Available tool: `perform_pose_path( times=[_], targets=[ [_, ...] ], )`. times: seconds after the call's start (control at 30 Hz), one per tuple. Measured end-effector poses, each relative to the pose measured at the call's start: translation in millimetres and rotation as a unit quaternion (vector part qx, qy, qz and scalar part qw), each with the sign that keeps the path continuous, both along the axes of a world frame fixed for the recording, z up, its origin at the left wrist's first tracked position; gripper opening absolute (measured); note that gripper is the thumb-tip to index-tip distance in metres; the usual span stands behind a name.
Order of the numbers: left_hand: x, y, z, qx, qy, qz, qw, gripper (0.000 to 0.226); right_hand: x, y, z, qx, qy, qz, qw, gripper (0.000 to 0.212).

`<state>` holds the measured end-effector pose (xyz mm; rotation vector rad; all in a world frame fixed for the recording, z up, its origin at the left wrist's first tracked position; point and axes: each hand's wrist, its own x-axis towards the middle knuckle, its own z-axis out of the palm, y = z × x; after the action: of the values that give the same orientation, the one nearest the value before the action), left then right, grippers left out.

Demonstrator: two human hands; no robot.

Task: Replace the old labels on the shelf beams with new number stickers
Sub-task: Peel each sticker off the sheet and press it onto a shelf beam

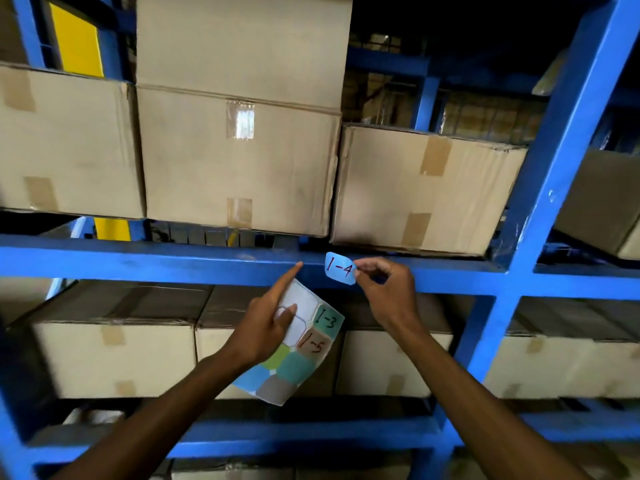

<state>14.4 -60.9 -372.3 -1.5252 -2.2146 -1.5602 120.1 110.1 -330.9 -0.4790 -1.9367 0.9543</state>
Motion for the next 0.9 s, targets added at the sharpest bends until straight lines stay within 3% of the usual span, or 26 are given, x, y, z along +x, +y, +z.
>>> perform_pose_path(
  times=[0.2, 0.5, 0.9],
  targets=[
    [-4, 4, -27, -0.083, 0.105, 0.013, 0.991, 0.063, -20, 0, -24, 0.06, -0.05, -0.015, 0.997, 0.015],
    [-14, 11, -32, -0.141, 0.147, 0.036, 0.978, 0.086, -36, 3, -36, 0.092, -0.092, -0.039, 0.991, 0.021],
    [-28, 26, -43, -0.241, 0.215, 0.132, 0.937, 0.107, -42, 1, -42, 0.107, -0.054, -0.042, 0.992, 0.023]
  ],
)
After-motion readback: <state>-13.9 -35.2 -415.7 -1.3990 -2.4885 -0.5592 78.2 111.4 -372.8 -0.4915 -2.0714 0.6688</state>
